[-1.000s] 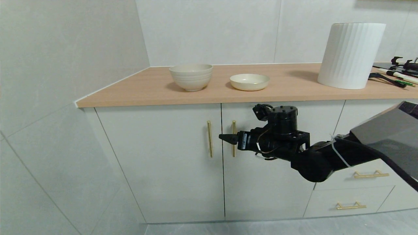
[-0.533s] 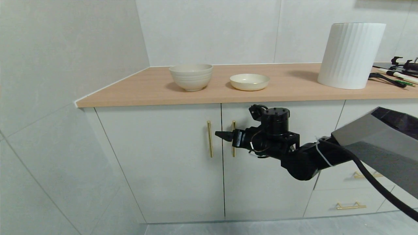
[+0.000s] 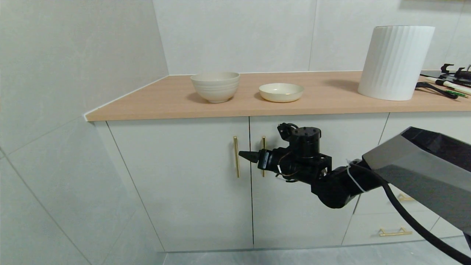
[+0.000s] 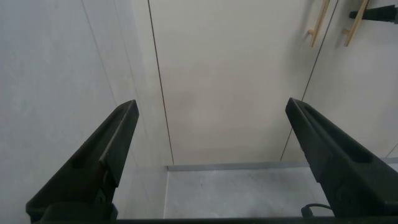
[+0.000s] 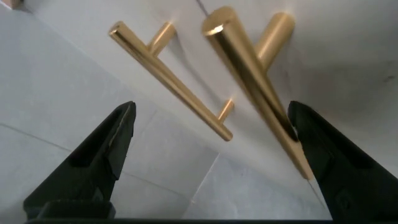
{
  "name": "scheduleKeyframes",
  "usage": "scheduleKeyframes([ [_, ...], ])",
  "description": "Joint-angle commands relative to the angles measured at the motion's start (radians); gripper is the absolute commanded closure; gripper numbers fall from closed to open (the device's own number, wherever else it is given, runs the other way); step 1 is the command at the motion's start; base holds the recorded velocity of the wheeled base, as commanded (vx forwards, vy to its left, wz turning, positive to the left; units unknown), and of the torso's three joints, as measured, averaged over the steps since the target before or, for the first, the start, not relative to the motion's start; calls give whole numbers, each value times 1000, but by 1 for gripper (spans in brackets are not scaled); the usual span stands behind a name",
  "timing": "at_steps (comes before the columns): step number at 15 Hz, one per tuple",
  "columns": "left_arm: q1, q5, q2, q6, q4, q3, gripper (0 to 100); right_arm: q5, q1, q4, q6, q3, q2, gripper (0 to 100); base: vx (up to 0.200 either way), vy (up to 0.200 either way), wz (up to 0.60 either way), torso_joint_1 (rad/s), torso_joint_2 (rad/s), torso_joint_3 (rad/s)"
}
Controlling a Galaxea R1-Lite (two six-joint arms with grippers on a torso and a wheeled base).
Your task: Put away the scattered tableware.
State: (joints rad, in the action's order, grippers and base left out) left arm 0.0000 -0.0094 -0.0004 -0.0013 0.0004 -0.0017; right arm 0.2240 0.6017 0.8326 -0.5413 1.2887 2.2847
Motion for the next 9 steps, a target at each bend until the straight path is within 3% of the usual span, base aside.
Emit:
scheduleKeyframes([
  [1, 0, 0, 0, 0, 0, 0, 0, 3, 3, 0, 0, -11, -17, 0, 0, 0, 0, 0, 0, 0],
  [6, 0, 0, 0, 0, 0, 0, 0, 40, 24, 0, -5, -75, -82, 0, 0, 0, 0, 0, 0, 0],
  [9, 0, 0, 0, 0, 0, 0, 0, 129, 29, -1, -8, -149, -146, 0, 0, 0, 0, 0, 0, 0],
])
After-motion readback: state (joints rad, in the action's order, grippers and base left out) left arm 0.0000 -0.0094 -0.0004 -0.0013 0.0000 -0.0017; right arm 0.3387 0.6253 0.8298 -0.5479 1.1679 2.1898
